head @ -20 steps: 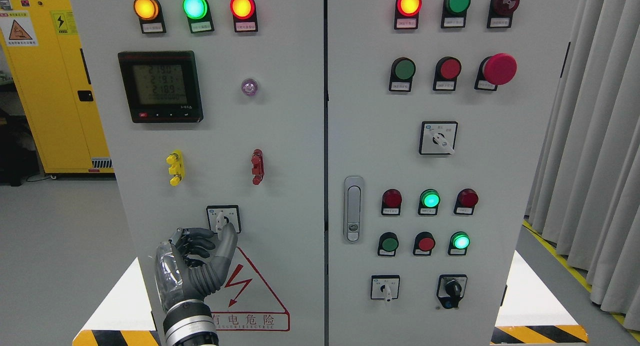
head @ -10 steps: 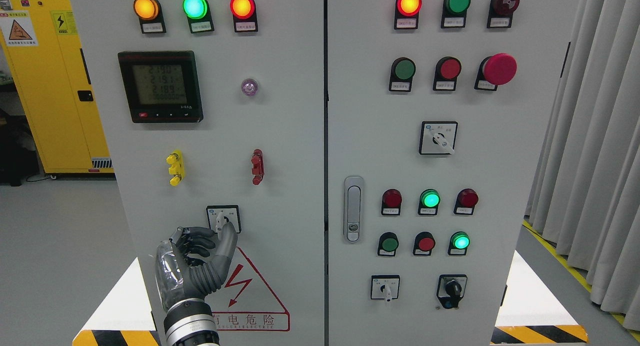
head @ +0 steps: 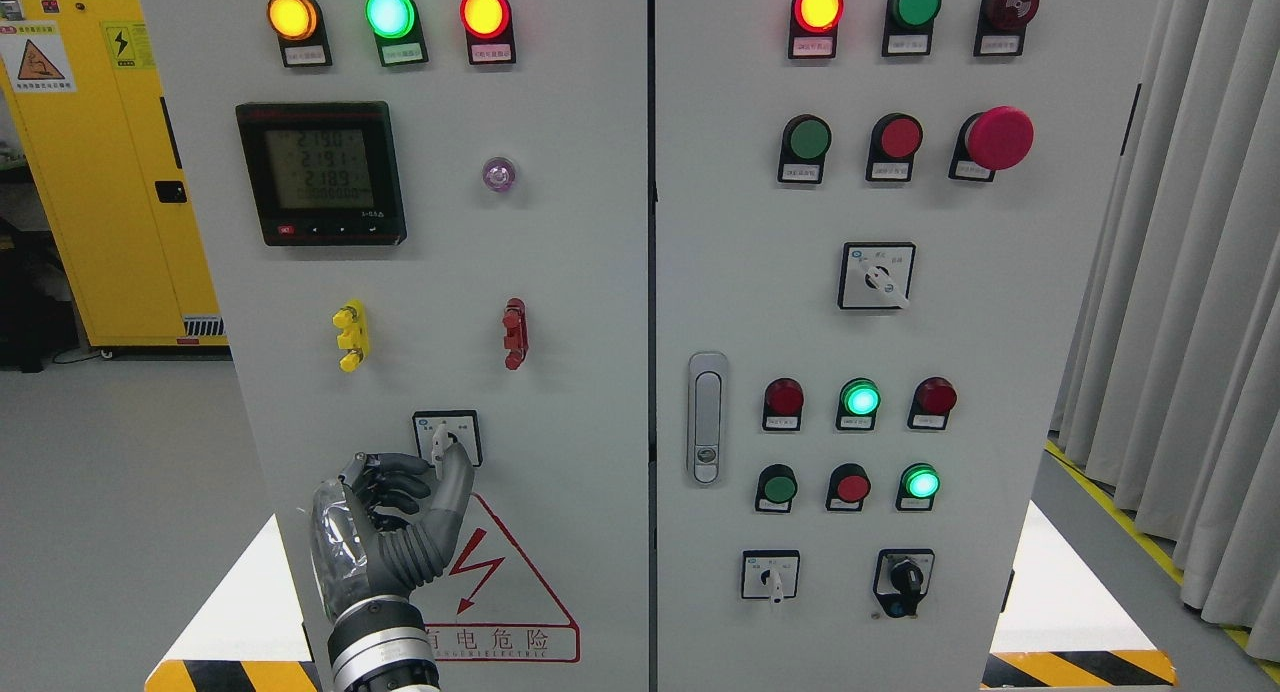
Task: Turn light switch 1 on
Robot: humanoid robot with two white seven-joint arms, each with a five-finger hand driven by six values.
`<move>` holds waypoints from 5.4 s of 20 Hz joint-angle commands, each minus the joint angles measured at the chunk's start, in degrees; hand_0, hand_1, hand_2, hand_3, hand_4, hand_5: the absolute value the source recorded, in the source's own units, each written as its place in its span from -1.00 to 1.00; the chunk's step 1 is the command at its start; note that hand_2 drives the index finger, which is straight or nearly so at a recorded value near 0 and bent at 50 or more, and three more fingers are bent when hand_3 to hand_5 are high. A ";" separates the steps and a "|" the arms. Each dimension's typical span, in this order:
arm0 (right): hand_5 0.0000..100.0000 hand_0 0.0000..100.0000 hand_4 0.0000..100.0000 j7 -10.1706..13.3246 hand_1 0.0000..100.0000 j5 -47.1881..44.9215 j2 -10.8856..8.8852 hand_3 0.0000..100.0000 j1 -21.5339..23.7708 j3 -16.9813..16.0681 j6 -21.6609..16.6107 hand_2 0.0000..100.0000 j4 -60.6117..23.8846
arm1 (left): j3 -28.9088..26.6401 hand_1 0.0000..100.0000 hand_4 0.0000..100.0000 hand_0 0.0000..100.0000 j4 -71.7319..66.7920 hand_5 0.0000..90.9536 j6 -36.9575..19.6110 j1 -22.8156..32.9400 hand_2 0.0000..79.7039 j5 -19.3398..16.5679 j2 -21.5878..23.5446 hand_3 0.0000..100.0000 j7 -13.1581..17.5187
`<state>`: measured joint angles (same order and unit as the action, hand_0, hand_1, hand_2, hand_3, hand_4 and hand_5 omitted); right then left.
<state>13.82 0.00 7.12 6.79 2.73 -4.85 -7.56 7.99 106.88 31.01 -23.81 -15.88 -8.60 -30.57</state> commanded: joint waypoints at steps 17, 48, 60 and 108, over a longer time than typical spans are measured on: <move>-1.00 -1.00 -1.00 -0.03 0.00 -1.67 0.00 -1.00 -0.02 0.00 0.02 -0.92 0.00 | 0.01 0.42 0.60 -0.54 -0.45 0.64 0.01 -0.10 0.62 -0.38 -0.01 0.62 0.07; -1.00 -1.00 -1.00 -0.03 0.00 -1.67 0.00 -1.00 0.07 0.00 0.02 -0.92 0.00 | 0.01 0.32 0.62 -0.16 -0.71 0.65 0.01 -0.19 0.66 -0.29 -0.01 0.65 0.33; -1.00 -1.00 -1.00 -0.03 0.00 -1.67 0.00 -1.00 -0.02 0.00 0.02 -0.92 0.00 | 0.01 0.25 0.63 -0.12 -0.80 0.65 0.01 -0.27 0.67 -0.29 -0.01 0.66 0.33; -1.00 -1.00 -1.00 -0.03 0.00 -1.67 0.00 -1.00 -0.02 0.00 0.02 -0.92 0.00 | 0.01 0.06 0.65 0.40 -1.33 0.68 -0.08 -0.62 0.69 0.06 -0.01 0.72 1.21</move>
<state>13.83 0.00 7.12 6.78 2.73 -4.86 -7.56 7.97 105.60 31.03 -24.42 -15.89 -8.61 -29.62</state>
